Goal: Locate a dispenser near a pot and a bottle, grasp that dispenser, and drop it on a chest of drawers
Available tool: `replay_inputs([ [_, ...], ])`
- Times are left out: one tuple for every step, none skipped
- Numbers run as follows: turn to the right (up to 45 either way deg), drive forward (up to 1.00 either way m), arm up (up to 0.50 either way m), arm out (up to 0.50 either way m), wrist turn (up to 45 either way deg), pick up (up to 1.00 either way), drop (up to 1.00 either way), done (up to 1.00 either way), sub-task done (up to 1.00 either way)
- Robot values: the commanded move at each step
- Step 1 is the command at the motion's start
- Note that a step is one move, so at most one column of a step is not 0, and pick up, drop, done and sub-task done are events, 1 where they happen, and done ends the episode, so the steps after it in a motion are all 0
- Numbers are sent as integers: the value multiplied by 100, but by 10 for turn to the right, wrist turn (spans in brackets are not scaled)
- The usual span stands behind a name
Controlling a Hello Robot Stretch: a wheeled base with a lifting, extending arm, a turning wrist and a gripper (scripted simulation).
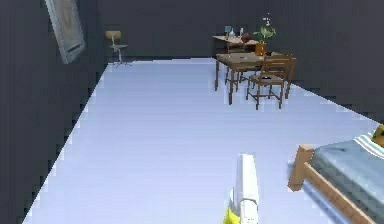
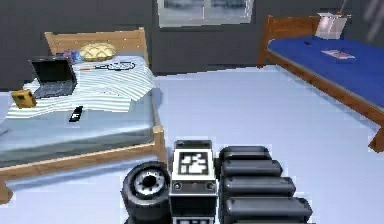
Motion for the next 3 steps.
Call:
replay_inputs([
  [0,100,0,0,0,0,0,0,0],
  [0,100,0,0,0,0,0,0,0],
  [-30,0,0,0,0,0,0,0,0],
])
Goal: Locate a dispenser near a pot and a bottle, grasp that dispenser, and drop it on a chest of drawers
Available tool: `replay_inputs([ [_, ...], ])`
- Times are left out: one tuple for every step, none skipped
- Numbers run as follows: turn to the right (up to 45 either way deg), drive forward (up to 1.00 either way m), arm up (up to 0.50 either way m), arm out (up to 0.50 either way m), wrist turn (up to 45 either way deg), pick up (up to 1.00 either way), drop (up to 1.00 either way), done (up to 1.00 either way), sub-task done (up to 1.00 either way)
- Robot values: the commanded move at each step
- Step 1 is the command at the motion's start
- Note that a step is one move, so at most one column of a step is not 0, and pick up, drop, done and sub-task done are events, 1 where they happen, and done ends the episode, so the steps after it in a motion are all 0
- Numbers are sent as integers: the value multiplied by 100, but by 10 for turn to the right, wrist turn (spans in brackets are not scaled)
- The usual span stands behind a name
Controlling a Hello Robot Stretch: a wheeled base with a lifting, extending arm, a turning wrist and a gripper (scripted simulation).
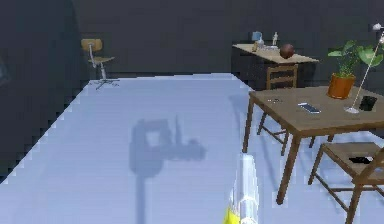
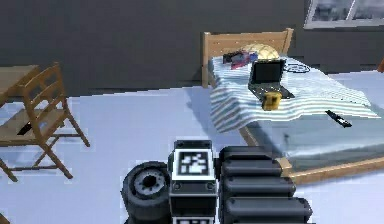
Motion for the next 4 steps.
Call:
replay_inputs([
  [0,100,0,0,0,0,0,0,0],
  [0,100,0,0,0,0,0,0,0],
  [150,0,0,0,0,0,0,0,0],
  [0,100,0,0,0,0,0,0,0],
])
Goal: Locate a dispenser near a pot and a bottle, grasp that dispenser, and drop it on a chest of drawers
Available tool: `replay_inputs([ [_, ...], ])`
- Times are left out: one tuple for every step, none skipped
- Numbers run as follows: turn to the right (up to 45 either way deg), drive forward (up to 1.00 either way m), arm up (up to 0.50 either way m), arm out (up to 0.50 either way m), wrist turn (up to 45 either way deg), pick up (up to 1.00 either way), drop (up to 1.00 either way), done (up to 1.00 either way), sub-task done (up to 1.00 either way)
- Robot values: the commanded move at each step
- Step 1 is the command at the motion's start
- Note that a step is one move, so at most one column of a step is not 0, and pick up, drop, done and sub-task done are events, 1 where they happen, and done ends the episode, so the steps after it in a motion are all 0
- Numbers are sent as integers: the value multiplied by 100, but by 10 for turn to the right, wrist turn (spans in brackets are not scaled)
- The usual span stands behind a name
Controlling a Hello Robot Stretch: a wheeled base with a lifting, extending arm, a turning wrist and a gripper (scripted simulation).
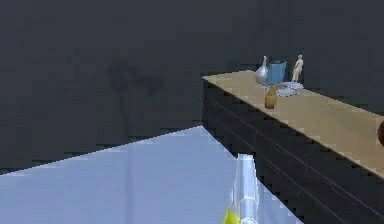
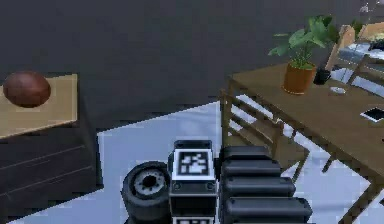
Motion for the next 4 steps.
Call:
replay_inputs([
  [0,100,0,0,0,0,0,0,0],
  [60,0,0,0,0,0,0,0,0],
  [0,20,0,0,0,0,0,0,0],
  [-450,0,0,0,0,0,0,0,0],
])
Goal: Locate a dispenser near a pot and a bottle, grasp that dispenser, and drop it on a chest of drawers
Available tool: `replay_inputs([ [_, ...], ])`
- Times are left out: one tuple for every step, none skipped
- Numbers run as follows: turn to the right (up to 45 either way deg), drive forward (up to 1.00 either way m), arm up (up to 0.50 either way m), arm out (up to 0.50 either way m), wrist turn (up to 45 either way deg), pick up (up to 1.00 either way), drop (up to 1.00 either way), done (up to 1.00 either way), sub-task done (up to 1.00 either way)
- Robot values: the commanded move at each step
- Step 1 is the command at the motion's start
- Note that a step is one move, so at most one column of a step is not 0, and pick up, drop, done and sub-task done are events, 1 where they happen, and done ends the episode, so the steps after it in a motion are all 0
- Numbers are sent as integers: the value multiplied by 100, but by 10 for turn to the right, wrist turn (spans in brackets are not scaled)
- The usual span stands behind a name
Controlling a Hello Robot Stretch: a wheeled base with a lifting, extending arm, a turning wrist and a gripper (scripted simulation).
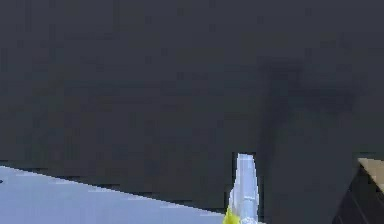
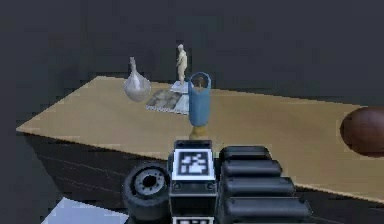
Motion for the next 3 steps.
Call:
replay_inputs([
  [-120,0,0,0,0,0,0,0,0],
  [420,0,0,0,0,0,0,0,0],
  [-360,0,0,0,0,0,0,0,0],
])
